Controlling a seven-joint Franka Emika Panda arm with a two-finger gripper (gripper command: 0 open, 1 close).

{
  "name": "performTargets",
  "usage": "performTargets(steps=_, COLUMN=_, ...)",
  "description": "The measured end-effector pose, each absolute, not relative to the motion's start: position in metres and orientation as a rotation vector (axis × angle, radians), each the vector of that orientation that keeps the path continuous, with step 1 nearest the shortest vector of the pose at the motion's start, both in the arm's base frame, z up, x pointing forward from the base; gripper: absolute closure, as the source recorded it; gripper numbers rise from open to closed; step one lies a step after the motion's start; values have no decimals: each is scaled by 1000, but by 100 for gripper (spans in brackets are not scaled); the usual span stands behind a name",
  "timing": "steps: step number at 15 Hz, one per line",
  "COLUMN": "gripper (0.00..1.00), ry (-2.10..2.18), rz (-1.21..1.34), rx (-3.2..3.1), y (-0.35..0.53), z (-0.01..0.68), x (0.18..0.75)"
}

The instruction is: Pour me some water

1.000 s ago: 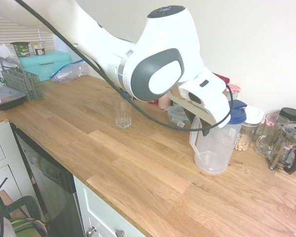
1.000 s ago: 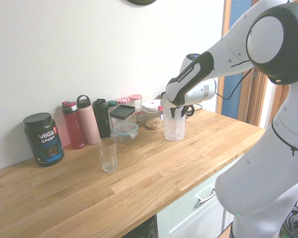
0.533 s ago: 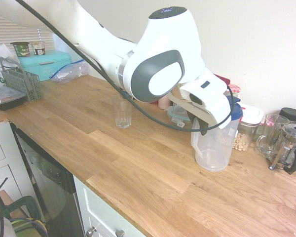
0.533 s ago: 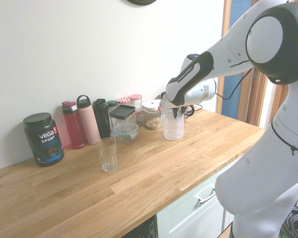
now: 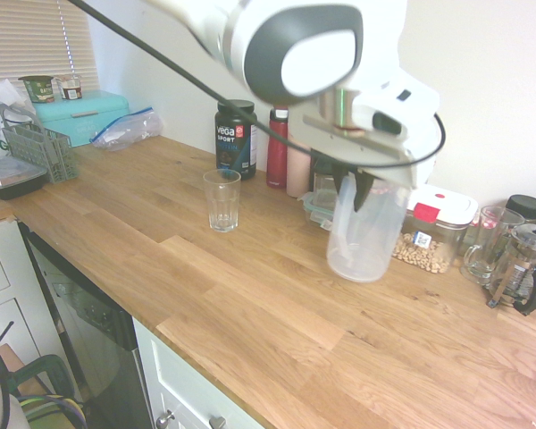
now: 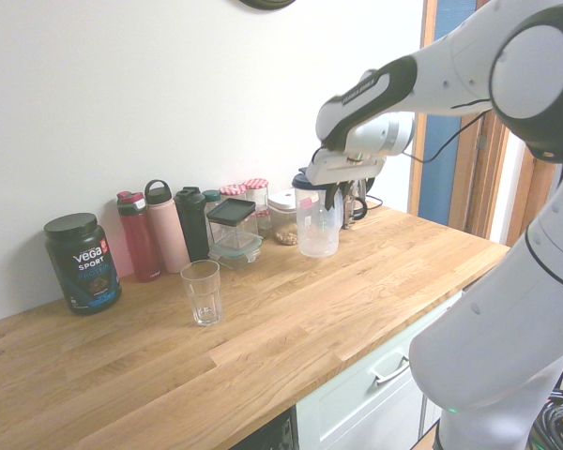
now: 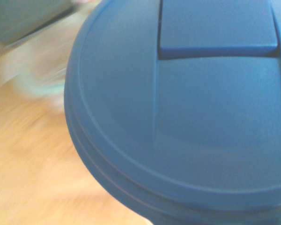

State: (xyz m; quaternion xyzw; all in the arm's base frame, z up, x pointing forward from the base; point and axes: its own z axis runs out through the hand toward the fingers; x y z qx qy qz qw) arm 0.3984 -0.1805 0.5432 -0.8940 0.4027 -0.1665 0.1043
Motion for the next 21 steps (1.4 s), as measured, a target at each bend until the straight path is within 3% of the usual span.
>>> performTargets(steps=6, gripper=100, ry=695, rz=-304, rx=-2832, y=-108, z=587, x=378)
performTargets(steps=15, gripper=100, ry=-49, rz=-38, rx=-3033, y=25, z=579, x=450)
performTargets(steps=21, gripper=100, ry=-471, rz=150, rx=-3254, y=46, z=591, x=473)
